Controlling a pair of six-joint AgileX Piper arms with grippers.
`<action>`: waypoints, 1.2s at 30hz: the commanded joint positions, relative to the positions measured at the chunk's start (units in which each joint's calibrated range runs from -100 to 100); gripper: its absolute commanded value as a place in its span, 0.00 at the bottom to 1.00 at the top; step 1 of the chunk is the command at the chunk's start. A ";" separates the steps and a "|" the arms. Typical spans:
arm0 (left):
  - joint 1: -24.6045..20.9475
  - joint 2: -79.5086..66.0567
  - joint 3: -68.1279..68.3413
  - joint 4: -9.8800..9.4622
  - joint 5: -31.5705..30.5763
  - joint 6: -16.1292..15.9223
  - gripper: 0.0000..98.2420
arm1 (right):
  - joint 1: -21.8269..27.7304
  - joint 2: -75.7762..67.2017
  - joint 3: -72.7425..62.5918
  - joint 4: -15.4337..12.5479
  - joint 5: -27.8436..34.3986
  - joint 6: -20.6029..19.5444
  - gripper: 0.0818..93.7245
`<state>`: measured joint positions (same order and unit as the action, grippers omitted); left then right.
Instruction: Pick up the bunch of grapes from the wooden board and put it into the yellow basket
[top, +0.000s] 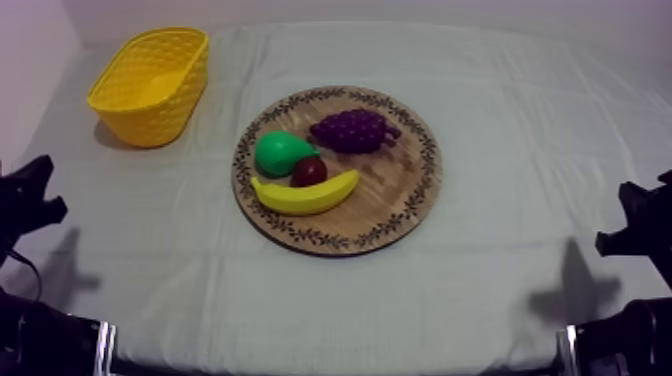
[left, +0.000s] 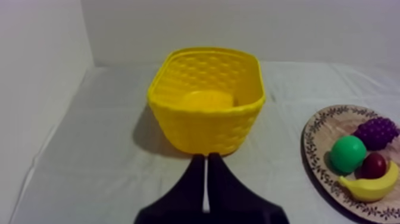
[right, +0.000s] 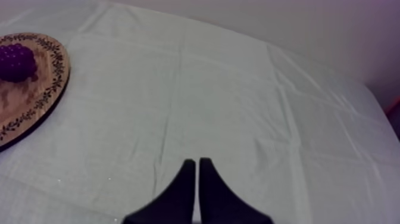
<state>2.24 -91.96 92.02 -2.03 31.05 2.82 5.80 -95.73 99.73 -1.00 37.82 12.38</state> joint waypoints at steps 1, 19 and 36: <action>-0.02 1.54 -2.76 0.00 -0.03 0.04 0.00 | 0.02 -0.02 0.04 0.00 0.01 0.01 0.00; 3.27 16.00 -20.86 -4.36 -3.61 3.53 0.00 | 0.02 -0.02 0.04 0.00 0.01 0.01 0.00; 9.37 33.35 -32.51 -8.73 -5.04 5.12 0.00 | 0.02 -0.02 0.04 0.00 0.01 0.01 0.00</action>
<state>10.78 -61.37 60.63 -10.70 25.98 8.15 5.80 -95.73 99.73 -1.00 37.82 12.35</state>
